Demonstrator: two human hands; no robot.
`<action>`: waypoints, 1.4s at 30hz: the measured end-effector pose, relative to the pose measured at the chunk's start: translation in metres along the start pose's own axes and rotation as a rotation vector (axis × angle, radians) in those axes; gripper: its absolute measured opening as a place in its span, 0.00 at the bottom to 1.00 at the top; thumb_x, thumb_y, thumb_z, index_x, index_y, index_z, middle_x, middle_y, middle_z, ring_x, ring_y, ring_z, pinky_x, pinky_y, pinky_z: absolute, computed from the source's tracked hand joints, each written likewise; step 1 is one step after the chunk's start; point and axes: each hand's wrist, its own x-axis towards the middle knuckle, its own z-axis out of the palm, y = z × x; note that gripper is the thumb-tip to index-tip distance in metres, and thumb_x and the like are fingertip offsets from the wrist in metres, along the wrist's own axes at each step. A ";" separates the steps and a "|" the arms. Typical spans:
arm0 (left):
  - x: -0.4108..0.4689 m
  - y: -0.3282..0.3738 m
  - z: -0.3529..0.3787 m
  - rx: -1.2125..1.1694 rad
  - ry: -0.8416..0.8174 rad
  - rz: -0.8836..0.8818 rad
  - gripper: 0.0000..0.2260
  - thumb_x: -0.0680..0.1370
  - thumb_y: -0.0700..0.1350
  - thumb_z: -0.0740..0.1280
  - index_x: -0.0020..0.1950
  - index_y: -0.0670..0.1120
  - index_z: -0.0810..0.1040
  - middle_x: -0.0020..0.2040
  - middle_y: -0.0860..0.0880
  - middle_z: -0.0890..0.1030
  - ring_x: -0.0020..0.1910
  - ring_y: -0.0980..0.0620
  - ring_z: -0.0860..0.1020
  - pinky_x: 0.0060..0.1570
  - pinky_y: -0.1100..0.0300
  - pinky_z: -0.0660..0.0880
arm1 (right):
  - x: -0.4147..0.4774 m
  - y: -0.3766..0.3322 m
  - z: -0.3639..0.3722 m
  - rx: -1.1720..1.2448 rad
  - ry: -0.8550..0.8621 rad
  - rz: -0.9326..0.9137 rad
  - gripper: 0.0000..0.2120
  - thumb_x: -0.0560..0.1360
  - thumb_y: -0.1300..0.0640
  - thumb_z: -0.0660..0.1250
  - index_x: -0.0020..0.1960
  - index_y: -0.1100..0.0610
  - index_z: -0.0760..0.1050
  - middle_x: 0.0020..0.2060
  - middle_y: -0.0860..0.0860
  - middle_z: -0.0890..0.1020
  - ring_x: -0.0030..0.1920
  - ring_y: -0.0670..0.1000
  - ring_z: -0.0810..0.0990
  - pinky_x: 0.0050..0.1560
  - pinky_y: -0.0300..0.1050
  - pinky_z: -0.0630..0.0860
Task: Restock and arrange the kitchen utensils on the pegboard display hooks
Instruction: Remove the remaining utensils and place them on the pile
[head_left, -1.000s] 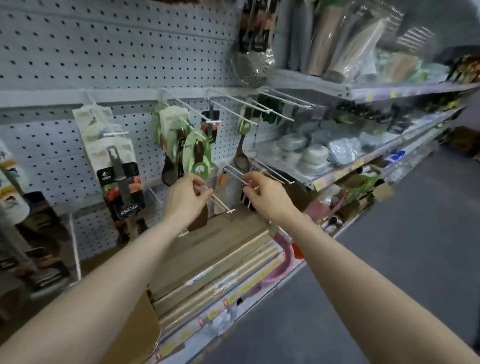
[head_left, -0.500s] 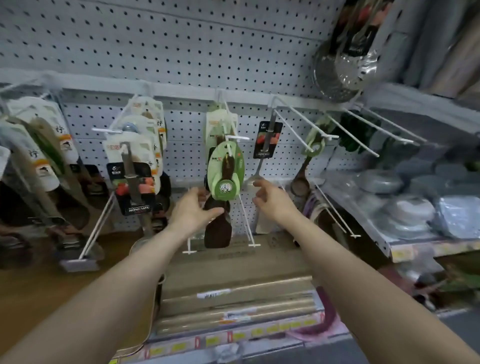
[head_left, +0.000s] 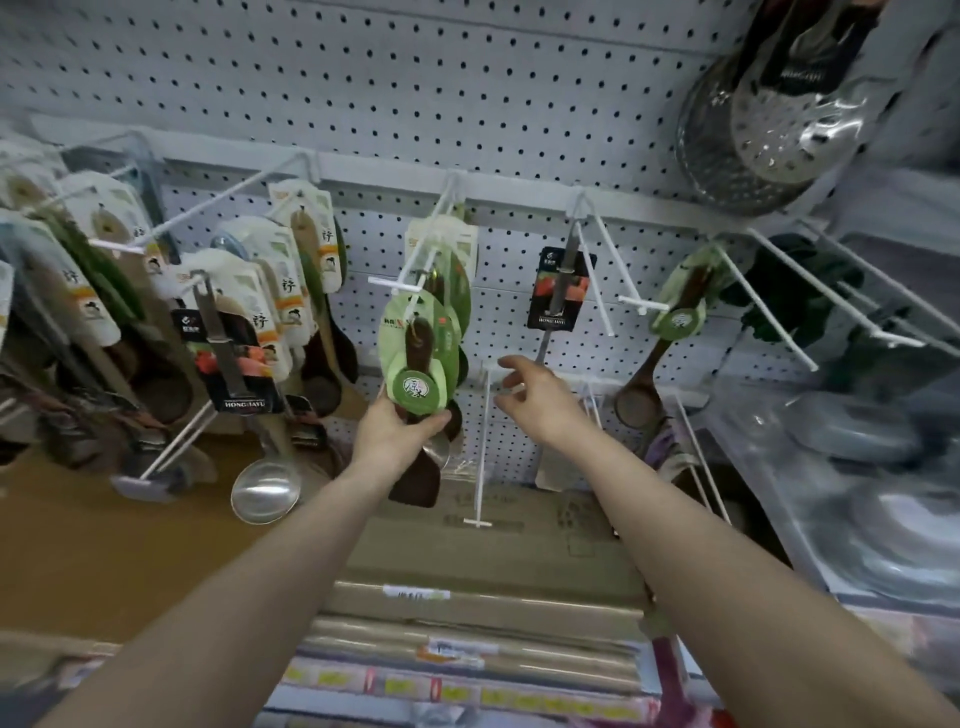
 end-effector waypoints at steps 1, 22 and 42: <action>0.002 0.000 0.001 -0.007 0.005 -0.009 0.21 0.70 0.47 0.77 0.60 0.42 0.78 0.52 0.48 0.81 0.52 0.50 0.78 0.50 0.62 0.70 | 0.003 0.002 0.000 0.009 -0.001 -0.002 0.24 0.79 0.55 0.67 0.73 0.50 0.66 0.62 0.52 0.77 0.55 0.51 0.78 0.54 0.45 0.77; -0.021 0.009 0.032 -0.148 0.386 -0.168 0.20 0.70 0.43 0.77 0.60 0.46 0.78 0.50 0.52 0.81 0.51 0.53 0.78 0.52 0.60 0.73 | 0.092 0.015 0.017 0.213 -0.385 -0.156 0.39 0.69 0.55 0.78 0.75 0.54 0.63 0.66 0.53 0.75 0.63 0.54 0.75 0.64 0.54 0.76; -0.004 0.012 0.044 -0.222 0.488 -0.167 0.19 0.69 0.40 0.77 0.58 0.46 0.77 0.50 0.52 0.82 0.53 0.50 0.80 0.56 0.53 0.76 | 0.115 0.015 0.028 0.482 -0.520 -0.183 0.20 0.66 0.56 0.80 0.51 0.46 0.74 0.56 0.50 0.82 0.58 0.52 0.80 0.65 0.54 0.75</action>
